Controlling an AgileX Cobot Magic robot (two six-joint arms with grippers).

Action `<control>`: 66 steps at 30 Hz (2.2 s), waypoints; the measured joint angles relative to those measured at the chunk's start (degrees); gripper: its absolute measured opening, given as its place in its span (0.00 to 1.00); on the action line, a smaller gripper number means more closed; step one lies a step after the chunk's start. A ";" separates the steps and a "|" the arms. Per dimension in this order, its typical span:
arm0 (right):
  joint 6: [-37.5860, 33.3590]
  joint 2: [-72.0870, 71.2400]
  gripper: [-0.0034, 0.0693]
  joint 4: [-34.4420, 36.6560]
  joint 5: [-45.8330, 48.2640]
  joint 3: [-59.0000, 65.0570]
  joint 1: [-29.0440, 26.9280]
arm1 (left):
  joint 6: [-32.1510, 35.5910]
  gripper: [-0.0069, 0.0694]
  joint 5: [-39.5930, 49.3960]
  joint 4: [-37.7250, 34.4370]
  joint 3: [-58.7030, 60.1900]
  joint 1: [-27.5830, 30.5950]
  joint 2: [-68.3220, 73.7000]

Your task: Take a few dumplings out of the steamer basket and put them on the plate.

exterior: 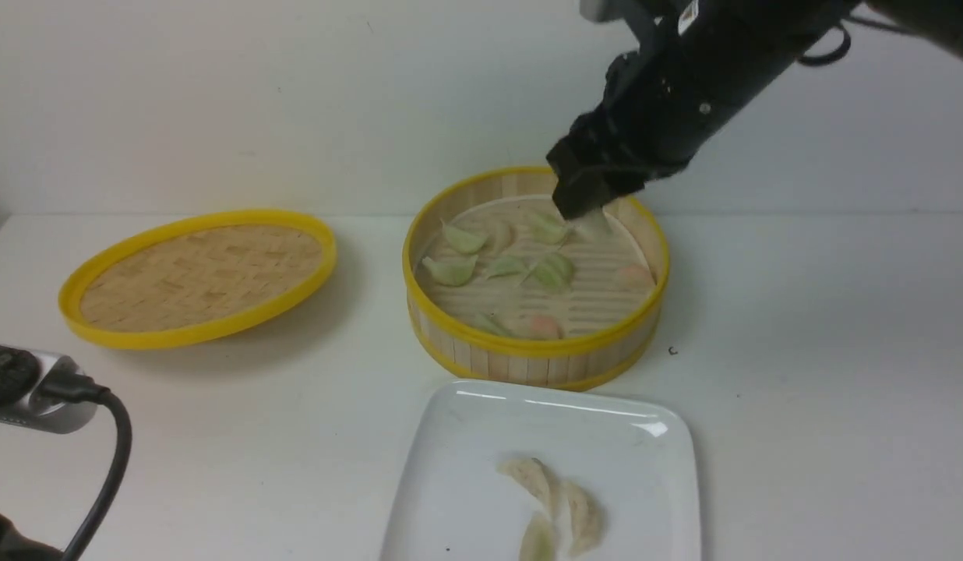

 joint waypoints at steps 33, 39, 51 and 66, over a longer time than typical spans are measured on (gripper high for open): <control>16.41 -47.19 0.03 -15.48 -18.78 31.89 3.79 | 0.05 0.08 0.00 -1.14 0.00 0.00 0.00; 18.08 -78.35 0.03 -17.90 -36.04 56.24 3.79 | 0.05 0.08 -1.15 -2.57 0.00 0.00 0.00; 28.82 -104.92 0.03 -26.25 -43.75 76.48 3.79 | 0.41 0.08 -6.69 -5.70 0.40 0.05 -2.31; 29.82 -104.92 0.03 -26.53 -43.32 76.66 3.79 | 0.50 0.08 -21.59 -9.31 5.56 0.05 -38.84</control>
